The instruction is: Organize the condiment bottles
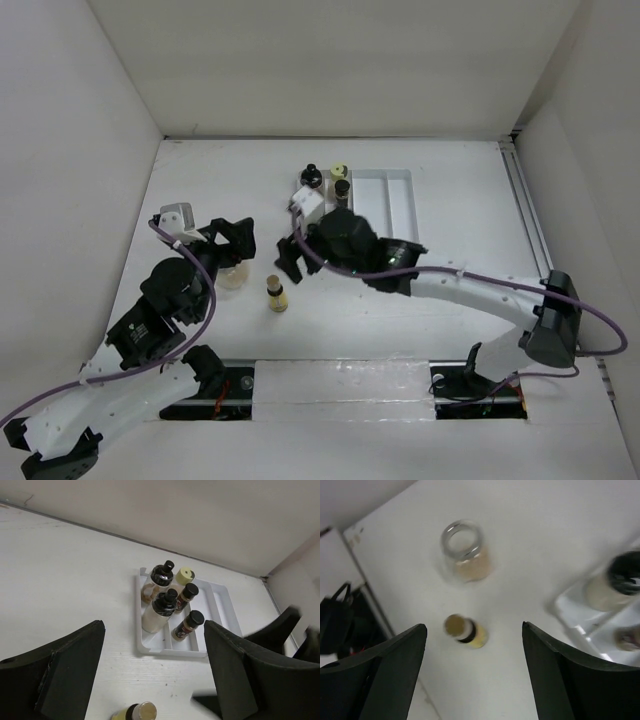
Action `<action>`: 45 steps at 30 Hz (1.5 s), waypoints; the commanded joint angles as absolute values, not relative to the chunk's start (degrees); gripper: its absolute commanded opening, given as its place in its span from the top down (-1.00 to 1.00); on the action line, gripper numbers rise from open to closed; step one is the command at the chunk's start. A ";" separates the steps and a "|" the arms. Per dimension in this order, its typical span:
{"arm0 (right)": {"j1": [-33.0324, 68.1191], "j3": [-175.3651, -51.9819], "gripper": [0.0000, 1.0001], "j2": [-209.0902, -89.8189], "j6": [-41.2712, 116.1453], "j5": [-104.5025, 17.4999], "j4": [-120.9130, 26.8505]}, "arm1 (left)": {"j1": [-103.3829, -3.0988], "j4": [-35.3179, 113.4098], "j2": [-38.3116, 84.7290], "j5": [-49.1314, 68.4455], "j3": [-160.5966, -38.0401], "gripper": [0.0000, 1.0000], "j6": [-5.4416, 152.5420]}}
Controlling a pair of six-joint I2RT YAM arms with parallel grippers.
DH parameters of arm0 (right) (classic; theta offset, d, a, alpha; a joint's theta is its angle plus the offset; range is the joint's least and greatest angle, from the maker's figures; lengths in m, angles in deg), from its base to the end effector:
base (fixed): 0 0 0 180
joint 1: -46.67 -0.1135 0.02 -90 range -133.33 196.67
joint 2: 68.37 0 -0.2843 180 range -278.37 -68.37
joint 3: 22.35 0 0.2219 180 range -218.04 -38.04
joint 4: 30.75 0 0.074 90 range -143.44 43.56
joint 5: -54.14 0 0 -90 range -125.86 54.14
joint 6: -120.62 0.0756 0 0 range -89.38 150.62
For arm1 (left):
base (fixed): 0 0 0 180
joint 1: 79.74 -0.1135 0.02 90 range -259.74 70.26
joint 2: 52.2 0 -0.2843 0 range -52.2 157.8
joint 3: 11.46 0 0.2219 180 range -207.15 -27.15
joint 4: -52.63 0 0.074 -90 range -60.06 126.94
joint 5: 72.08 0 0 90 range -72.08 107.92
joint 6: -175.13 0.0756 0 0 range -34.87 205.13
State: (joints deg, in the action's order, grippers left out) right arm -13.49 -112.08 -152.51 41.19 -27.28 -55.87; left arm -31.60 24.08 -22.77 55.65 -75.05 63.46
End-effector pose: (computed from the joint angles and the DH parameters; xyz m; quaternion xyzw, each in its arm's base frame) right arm 0.1849 0.2997 0.3682 -0.3024 0.7575 0.2832 0.5045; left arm 0.0939 -0.0355 0.3909 -0.0877 0.6735 -0.2231 0.6992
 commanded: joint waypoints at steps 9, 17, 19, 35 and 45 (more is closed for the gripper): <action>-19.78 -112.75 -0.65 -164.08 38.01 -34.37 -53.12 | -31.84 26.40 -21.35 56.68 -74.96 -0.53 63.33; -19.78 -115.03 -0.35 -170.32 39.24 -32.52 -49.95 | -31.84 26.40 -21.35 55.62 -74.96 -0.53 63.86; -19.78 -115.03 -0.18 -170.85 39.85 -32.52 -48.81 | -31.84 26.40 -21.35 55.62 -74.96 -0.53 63.86; -10.23 -113.45 0.38 -152.93 42.39 -26.46 -49.34 | -31.84 27.62 -26.52 57.38 -73.65 -0.53 62.81; 9.21 -112.92 0.40 -147.29 46.52 -17.15 -49.34 | -31.84 28.15 -27.50 56.86 -73.12 -0.55 62.81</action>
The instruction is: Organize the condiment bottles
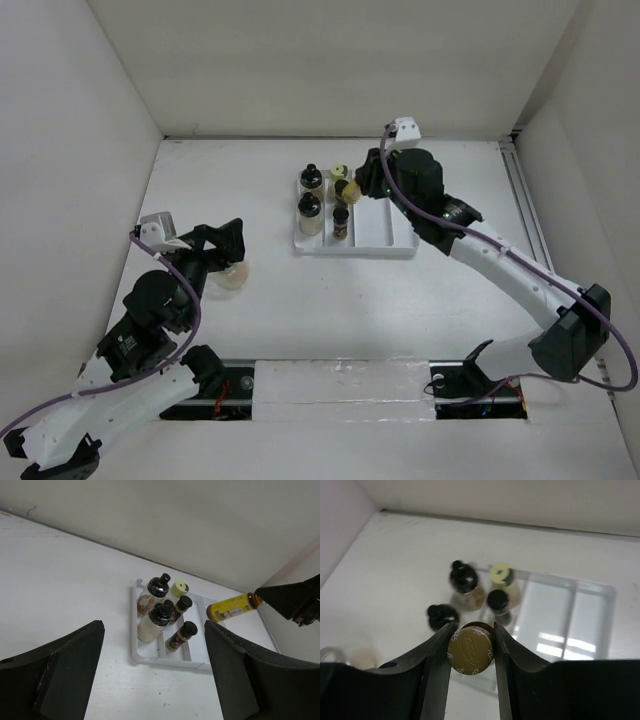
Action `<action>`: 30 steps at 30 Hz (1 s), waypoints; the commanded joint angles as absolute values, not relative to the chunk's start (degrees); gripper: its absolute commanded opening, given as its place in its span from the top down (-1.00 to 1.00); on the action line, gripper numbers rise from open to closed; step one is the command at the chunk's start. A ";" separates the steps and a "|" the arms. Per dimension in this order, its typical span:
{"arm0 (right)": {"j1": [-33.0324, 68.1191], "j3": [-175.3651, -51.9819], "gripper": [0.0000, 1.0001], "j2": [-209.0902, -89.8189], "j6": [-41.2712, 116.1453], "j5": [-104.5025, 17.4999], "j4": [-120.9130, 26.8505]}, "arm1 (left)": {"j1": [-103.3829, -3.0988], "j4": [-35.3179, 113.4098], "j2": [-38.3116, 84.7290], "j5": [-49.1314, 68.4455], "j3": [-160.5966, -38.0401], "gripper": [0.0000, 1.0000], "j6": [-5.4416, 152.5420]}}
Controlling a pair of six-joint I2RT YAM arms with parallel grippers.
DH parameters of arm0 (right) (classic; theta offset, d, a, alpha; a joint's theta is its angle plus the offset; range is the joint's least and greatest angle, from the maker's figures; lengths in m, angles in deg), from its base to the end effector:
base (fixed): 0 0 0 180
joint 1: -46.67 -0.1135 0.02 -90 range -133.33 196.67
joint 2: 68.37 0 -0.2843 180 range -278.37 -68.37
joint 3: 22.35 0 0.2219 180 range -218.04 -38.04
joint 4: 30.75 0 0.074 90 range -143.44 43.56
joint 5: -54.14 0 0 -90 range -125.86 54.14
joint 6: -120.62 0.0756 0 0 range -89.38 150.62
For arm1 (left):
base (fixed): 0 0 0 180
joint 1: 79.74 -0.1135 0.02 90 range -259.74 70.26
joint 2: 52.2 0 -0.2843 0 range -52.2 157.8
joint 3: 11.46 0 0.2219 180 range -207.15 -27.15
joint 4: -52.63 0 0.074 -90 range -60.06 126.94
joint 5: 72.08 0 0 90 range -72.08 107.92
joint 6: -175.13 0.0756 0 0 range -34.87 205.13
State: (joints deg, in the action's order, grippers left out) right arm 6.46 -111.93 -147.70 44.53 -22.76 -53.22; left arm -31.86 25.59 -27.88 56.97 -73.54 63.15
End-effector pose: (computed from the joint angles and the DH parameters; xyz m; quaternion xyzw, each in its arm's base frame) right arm 0.2631 0.2000 0.4011 -0.1062 0.7693 0.2047 0.5958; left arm 0.0801 -0.0176 0.3912 -0.1161 0.6437 -0.2408 0.7171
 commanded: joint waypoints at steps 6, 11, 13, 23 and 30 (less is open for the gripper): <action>21.87 -114.94 0.40 -154.75 47.15 -11.69 -49.34 | -31.84 28.15 -26.97 55.80 -73.12 -0.55 62.81; 27.67 -117.66 0.40 -160.39 47.15 -13.09 -47.93 | -31.84 28.15 -26.45 55.28 -73.12 -0.55 62.81; 28.74 -119.15 0.40 -163.45 46.62 -13.10 -46.89 | -31.84 28.15 -25.92 55.27 -73.12 -0.55 62.81; 31.37 -124.25 0.40 -172.87 46.00 -16.96 -45.56 | -31.84 28.15 -25.39 55.27 -73.64 -0.55 63.33; 31.90 -128.21 0.40 -177.71 45.39 -17.49 -45.03 | -31.84 28.15 -24.86 55.27 -73.64 -0.55 63.33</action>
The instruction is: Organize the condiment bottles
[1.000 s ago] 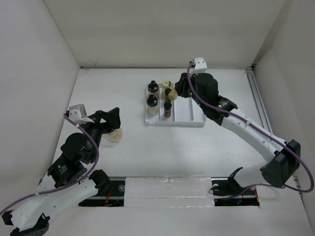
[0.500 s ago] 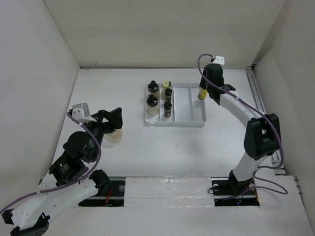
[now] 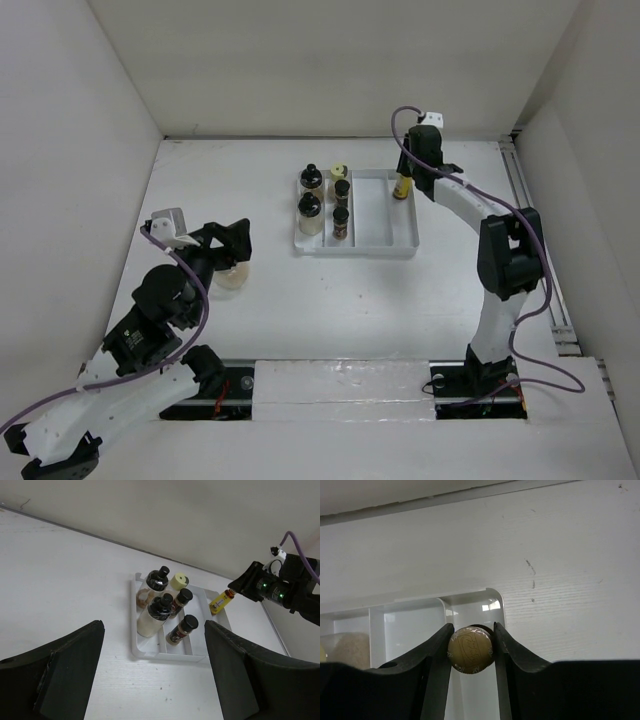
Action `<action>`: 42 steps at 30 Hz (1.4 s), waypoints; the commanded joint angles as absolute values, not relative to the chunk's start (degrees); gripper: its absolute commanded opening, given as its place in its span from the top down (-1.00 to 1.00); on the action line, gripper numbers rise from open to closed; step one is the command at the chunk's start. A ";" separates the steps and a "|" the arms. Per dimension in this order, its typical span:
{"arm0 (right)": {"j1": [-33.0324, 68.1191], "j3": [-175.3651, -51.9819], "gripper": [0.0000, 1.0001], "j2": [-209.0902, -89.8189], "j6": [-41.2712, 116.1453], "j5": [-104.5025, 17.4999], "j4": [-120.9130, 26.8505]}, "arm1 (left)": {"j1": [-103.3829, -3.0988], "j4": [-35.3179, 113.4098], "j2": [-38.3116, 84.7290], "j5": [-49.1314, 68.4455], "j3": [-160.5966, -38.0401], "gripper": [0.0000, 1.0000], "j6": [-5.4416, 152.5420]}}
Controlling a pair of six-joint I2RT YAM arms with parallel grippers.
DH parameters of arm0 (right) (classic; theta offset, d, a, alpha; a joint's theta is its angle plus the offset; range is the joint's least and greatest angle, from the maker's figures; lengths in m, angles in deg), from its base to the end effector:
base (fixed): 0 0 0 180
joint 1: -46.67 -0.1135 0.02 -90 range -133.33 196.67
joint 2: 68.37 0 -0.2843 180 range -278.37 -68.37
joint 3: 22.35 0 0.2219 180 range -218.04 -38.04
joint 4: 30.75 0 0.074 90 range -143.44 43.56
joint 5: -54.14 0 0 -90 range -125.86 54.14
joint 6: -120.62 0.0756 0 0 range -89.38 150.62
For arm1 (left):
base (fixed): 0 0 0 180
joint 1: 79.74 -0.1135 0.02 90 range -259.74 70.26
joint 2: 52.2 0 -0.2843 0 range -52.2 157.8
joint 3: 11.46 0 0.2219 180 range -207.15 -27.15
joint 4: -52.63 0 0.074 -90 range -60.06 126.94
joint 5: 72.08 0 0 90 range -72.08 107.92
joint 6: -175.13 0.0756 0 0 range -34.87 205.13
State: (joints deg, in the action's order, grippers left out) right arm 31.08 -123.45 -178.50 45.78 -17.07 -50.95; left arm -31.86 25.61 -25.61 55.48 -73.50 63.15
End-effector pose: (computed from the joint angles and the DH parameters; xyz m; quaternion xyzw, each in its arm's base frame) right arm 0.4535 0.1013 0.2745 0.0794 0.8514 -0.0035 0.5185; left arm 0.0872 -0.0277 0.3891 -0.0990 0.6573 -0.2380 0.7081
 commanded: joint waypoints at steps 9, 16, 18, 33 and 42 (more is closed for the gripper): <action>31.38 -128.13 -0.24 -178.68 44.86 -18.02 -45.03 | -31.84 28.15 -24.34 55.80 -73.64 -0.55 63.33; 30.33 -126.20 -0.70 -171.22 44.86 -20.56 -45.55 | -31.84 28.15 -24.34 55.80 -73.64 -0.55 63.33; 30.32 -125.06 -0.73 -167.10 44.86 -22.58 -45.56 | -31.84 28.15 -24.34 55.80 -73.64 -0.55 63.33; -0.86 -114.24 0.02 -163.81 41.96 -48.24 -41.87 | -31.84 27.10 -32.40 62.47 -73.64 -0.26 61.14; -10.27 -124.32 -1.00 -181.03 38.18 -49.76 -38.26 | -31.84 27.71 -40.60 67.49 -71.97 -0.29 59.20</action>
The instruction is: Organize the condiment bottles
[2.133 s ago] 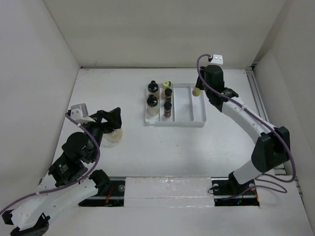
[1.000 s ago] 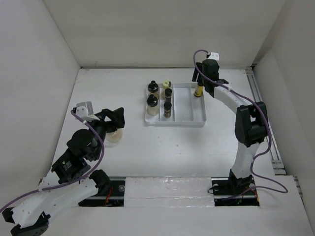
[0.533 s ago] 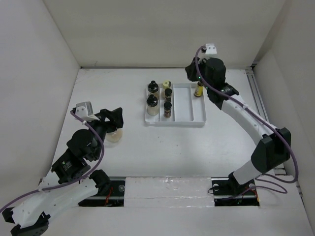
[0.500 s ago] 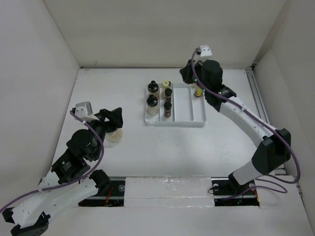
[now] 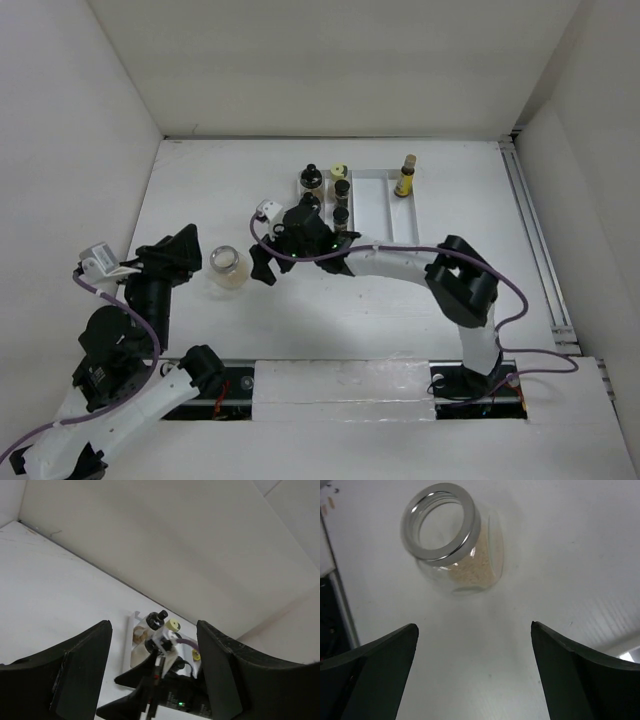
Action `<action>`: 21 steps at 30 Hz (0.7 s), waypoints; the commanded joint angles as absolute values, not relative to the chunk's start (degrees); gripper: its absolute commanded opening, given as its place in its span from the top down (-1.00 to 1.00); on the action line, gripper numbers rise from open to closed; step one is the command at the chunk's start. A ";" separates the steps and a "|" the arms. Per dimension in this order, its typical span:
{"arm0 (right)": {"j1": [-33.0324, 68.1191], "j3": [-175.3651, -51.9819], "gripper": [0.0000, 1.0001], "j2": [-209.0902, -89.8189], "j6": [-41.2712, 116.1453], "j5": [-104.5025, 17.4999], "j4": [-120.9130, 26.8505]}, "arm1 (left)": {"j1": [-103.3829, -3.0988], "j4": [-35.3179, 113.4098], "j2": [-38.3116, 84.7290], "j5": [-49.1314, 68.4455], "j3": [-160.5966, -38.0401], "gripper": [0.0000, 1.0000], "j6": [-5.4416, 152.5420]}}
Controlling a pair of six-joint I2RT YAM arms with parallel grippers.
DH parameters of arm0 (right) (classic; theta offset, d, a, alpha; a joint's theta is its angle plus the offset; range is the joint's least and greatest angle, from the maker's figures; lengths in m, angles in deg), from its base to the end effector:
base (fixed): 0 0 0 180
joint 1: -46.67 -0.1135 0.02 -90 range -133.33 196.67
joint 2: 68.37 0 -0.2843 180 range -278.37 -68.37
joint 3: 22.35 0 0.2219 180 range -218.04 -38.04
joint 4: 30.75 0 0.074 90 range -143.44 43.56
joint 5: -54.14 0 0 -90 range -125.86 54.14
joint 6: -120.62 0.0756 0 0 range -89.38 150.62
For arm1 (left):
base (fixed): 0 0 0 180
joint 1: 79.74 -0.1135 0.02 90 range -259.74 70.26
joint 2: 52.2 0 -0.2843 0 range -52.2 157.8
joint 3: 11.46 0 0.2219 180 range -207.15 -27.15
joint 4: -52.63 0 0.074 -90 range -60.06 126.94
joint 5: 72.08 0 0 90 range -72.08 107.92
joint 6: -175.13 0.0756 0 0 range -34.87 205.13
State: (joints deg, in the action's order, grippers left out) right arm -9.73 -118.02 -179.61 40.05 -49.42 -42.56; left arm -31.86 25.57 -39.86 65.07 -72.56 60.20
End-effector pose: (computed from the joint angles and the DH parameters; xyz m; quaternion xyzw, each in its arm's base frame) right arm 0.2441 0.3994 0.2511 -0.3944 0.7537 0.3651 0.3784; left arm 0.0445 0.0334 0.3875 -0.2220 0.5701 -0.2695 0.7437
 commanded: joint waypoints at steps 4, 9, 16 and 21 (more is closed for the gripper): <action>-12.47 -131.81 -1.00 -188.41 34.68 -47.73 -41.33 | -31.84 28.42 -40.60 67.49 -71.45 -0.32 59.20; -13.80 -139.72 -1.00 -193.87 31.95 -44.30 -46.07 | -31.84 27.89 -38.76 65.82 -71.97 -0.32 59.82; -15.73 -146.58 -1.00 -197.75 29.31 -44.91 -49.51 | -31.84 27.89 -38.22 65.29 -71.97 -0.32 60.34; -17.05 -149.57 -1.00 -199.95 28.78 -43.60 -50.22 | -31.84 28.42 -38.22 65.29 -71.97 -0.32 60.34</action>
State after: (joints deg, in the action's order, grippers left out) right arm -15.81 -146.11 -198.78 30.39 -44.79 -49.57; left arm -31.86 26.07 -39.14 65.71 -71.77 59.74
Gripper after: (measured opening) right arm 0.999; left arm 0.655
